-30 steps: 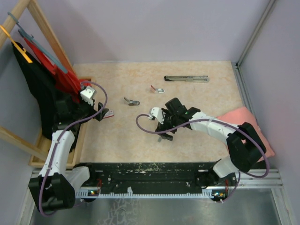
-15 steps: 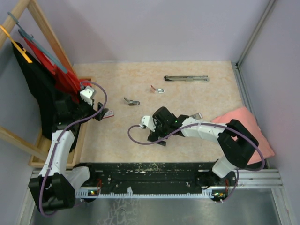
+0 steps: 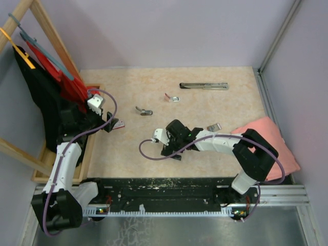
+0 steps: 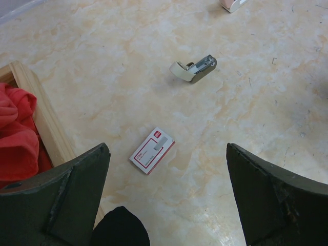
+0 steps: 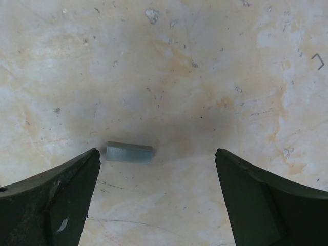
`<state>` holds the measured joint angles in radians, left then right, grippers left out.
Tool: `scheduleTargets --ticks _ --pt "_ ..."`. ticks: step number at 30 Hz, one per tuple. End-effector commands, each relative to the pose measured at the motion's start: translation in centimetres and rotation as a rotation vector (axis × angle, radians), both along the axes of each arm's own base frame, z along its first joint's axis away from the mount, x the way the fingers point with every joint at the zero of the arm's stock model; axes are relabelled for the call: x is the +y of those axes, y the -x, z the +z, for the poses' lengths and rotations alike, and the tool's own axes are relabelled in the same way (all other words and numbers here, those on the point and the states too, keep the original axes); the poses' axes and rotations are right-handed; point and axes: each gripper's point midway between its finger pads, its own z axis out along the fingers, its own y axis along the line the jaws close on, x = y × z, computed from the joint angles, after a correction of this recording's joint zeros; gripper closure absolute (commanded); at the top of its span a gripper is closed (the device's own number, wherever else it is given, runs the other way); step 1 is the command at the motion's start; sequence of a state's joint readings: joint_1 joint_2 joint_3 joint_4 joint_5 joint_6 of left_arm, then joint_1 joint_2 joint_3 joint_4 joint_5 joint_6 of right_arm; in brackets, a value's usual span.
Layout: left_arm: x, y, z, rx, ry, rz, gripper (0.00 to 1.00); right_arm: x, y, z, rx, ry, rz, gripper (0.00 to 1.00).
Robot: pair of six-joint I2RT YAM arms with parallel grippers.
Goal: Unload the staples from the stapler
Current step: Pick up the staple from the center of the board.
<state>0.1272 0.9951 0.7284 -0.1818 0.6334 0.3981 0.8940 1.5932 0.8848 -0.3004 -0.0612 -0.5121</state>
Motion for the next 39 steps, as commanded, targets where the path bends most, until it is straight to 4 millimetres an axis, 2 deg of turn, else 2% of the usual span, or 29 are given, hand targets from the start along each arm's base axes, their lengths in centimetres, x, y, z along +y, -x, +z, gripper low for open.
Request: scheduleTargets --ticks 1,9,19,26,32,36,39 --pt "0.0 -0.1 1.2 -0.033 0.0 -0.014 0.01 -0.6 -1.1 0.0 -0.08 0.022 -0.032 0.05" --pt "0.0 -0.1 1.2 -0.031 0.001 -0.014 0.01 -2.0 -2.1 0.1 -0.143 0.058 -0.054 0.05" --pt "0.0 -0.1 1.2 -0.031 0.003 -0.016 0.01 -5.0 -5.4 1.0 -0.163 0.054 -0.188 0.04" --pt "0.0 0.0 1.1 -0.03 0.004 -0.016 0.01 -6.2 -7.3 1.6 -0.182 0.064 -0.262 0.03" --pt "-0.1 0.0 1.2 -0.031 0.005 -0.02 0.01 -5.4 -7.2 4.4 -0.042 -0.066 -0.271 0.04" --pt "-0.1 0.0 1.2 -0.031 0.004 -0.019 0.01 -3.8 -6.8 6.7 0.036 -0.15 -0.278 0.09" --pt "0.0 0.0 1.2 -0.033 0.003 -0.018 0.01 -2.5 -6.5 7.6 0.099 -0.212 -0.307 0.13"
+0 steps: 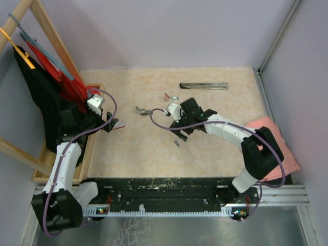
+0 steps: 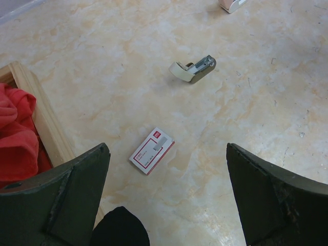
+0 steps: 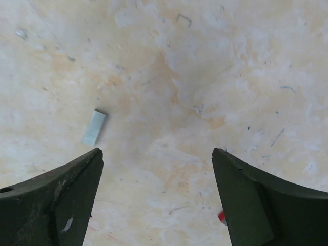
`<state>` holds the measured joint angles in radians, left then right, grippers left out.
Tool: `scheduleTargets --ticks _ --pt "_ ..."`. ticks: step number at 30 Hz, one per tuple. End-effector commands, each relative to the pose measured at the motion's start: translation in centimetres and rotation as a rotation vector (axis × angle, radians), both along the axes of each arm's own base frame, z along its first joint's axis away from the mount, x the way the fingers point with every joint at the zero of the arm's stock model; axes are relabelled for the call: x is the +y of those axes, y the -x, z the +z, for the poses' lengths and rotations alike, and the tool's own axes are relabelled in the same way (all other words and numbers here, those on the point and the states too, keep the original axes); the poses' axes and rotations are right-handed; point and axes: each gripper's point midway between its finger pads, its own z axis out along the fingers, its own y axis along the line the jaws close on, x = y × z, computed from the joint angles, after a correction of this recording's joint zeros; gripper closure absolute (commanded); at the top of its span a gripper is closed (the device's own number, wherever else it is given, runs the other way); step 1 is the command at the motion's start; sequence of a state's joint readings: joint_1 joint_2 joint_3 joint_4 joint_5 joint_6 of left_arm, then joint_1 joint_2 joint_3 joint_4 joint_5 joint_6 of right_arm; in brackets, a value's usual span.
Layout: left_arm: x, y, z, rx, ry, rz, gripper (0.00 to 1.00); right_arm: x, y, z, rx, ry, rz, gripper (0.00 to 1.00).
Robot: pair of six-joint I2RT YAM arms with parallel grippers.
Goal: Unload the staples from the stapler
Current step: Pick up the staple from the center of the board.
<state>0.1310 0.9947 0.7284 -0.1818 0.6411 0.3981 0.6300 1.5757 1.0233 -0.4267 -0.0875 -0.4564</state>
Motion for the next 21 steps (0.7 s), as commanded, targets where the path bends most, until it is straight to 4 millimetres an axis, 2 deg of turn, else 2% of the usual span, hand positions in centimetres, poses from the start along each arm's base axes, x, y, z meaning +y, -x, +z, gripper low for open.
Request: scheduleTargets --ticks 1,7,11,17,19,21 --pt "0.0 0.0 1.1 -0.032 -0.001 -0.014 0.01 3.3 0.6 3.7 0.072 -0.186 -0.026 0.16" --pt "0.2 -0.1 1.3 -0.035 -0.002 -0.006 0.01 4.7 0.4 1.6 0.158 -0.237 -0.12 0.29" --pt "0.3 0.0 1.2 -0.034 0.0 -0.007 0.01 4.9 0.1 1.3 0.155 -0.238 -0.15 0.35" --pt "0.3 -0.1 1.2 -0.033 0.001 -0.007 0.01 5.9 1.3 0.7 0.143 -0.21 -0.108 0.38" --pt "0.3 0.0 1.2 -0.034 0.0 -0.006 0.01 6.1 1.9 -0.8 0.166 -0.173 -0.093 0.41" --pt "0.4 0.0 1.2 -0.035 -0.001 -0.003 0.01 6.3 2.3 -1.3 0.171 -0.156 -0.084 0.44"
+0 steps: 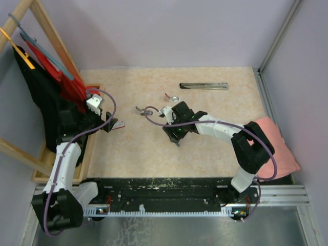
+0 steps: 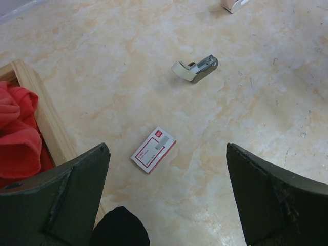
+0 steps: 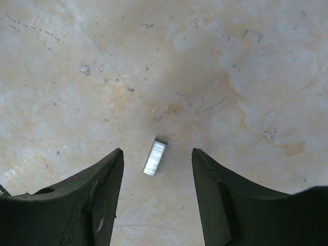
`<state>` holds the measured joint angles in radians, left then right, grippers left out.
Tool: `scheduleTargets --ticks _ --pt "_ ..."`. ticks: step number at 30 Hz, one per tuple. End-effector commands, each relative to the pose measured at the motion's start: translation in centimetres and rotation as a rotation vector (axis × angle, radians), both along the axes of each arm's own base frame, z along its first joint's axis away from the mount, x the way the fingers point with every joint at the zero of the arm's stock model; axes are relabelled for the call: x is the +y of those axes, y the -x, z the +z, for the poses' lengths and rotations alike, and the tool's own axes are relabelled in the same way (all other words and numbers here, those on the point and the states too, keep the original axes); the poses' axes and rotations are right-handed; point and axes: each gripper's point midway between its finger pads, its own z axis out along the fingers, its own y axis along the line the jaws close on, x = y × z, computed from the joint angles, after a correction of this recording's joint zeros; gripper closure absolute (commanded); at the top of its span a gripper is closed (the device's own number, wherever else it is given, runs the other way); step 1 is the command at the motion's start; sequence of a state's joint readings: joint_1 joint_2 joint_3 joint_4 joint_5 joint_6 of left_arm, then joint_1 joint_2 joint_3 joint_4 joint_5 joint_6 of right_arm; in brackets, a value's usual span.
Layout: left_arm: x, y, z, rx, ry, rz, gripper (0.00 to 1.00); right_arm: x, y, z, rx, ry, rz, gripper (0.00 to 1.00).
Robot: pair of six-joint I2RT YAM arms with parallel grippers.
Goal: Unload the staples from the stapler
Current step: Pick up the staple from the center of the board.
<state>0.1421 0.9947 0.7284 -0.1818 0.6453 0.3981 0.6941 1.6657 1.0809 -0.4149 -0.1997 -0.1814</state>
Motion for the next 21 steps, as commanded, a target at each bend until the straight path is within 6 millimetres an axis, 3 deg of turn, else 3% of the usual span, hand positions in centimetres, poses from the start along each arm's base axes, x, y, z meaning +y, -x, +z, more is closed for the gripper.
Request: scheduleTargets --ticks 1,21 --pt "0.1 0.0 1.2 -0.035 -0.002 -0.01 0.01 1.3 -0.1 -0.5 -0.028 0.009 0.018 0.45" --pt "0.1 0.0 1.2 -0.033 0.001 -0.013 0.01 0.3 1.0 -3.6 0.014 0.104 0.024 0.57"
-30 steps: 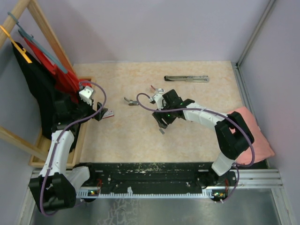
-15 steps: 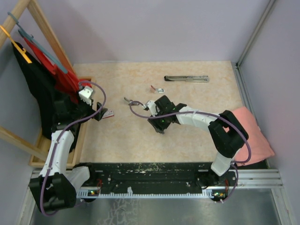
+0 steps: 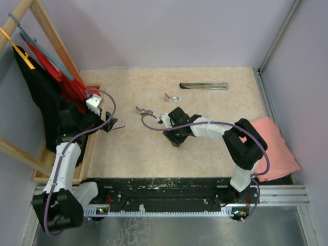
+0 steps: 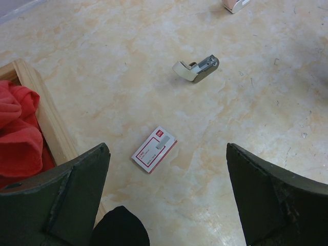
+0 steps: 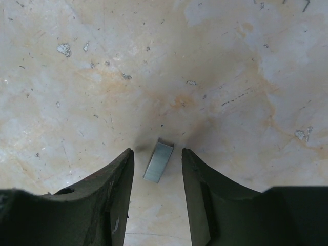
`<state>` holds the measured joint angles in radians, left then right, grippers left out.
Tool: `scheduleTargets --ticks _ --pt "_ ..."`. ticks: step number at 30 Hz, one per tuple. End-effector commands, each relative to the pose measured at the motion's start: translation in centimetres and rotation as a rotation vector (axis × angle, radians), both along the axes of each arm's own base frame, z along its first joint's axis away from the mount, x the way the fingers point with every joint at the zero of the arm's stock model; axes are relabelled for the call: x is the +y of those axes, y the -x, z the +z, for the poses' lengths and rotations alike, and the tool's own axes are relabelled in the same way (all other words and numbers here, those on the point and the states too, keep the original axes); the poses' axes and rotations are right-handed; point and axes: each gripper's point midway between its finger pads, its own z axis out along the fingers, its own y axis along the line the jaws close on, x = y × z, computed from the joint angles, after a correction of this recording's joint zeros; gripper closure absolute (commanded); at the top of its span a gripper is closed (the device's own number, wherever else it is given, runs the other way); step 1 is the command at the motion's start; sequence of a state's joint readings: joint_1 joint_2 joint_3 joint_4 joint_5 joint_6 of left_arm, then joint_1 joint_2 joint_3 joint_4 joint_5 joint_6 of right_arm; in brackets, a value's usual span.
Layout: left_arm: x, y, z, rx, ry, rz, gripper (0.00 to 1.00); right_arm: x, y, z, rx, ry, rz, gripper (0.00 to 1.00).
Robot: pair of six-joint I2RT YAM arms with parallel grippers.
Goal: Unload the staples from the stapler
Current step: Pick up the staple from the center of the board.
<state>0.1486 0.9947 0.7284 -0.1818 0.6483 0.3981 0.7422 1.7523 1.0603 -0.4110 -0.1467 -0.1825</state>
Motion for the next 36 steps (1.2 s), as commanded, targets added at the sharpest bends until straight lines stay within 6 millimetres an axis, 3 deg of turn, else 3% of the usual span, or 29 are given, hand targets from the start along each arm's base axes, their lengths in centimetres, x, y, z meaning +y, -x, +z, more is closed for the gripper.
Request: scheduleTargets --ticks 1,18,36 --pt "-0.1 0.0 1.2 -0.033 0.0 -0.017 0.01 0.4 -0.4 0.0 -0.03 0.007 0.005 0.58" --pt "-0.1 0.0 1.1 -0.029 0.002 -0.017 0.01 -0.4 -0.9 -0.4 -0.075 0.087 0.003 0.78" --pt "-0.1 0.0 1.1 -0.029 0.002 -0.017 0.01 0.0 -2.0 2.2 -0.124 0.055 -0.007 0.83"
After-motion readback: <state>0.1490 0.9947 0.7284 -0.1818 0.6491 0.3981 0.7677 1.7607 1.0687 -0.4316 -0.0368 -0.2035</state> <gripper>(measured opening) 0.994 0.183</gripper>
